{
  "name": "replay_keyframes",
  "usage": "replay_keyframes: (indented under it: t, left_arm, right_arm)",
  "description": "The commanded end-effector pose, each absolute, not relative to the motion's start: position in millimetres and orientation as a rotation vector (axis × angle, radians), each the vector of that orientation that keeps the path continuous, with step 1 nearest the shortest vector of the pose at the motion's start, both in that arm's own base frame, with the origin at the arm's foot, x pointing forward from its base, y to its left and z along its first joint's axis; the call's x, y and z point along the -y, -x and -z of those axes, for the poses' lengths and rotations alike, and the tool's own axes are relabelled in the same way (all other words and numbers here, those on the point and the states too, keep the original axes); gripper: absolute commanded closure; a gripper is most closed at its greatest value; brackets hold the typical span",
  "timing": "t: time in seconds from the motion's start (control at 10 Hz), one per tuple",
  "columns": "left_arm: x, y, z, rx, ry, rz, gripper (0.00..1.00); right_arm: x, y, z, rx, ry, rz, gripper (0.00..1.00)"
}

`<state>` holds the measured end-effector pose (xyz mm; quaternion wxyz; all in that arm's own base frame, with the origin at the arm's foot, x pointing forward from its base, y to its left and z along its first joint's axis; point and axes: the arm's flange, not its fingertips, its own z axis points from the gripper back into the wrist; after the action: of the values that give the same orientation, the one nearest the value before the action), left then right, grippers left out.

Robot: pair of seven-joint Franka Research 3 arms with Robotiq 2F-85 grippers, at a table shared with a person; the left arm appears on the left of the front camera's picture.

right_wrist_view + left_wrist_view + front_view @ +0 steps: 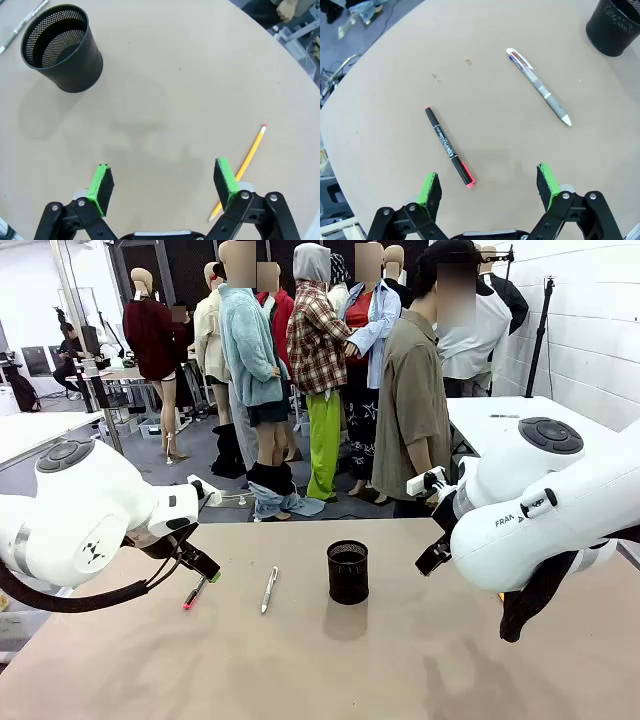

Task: Place the pens into the pen holder.
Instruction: Pick up a writing instrument from the table and place it into the Pen holder.

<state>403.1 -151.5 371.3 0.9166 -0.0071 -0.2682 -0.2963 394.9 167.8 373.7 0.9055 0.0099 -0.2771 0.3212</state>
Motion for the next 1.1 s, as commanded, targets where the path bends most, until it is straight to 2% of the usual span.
replay_keyframes:
  t: [0.0,0.8,1.0]
  left_arm:
    - [151,-403,-371,0.552,0.015,0.610,0.00]
    - [151,-403,-371,0.552,0.015,0.610,0.00]
    - [151,-403,-371,0.552,0.015,0.610,0.00]
  right_arm:
    - [-168,-395,-374,0.572,-0.020,-0.663,0.00]
    - [-168,-395,-374,0.572,-0.020,-0.664,0.00]
    - [-141,-415,-395,0.544,0.060,-0.519,0.00]
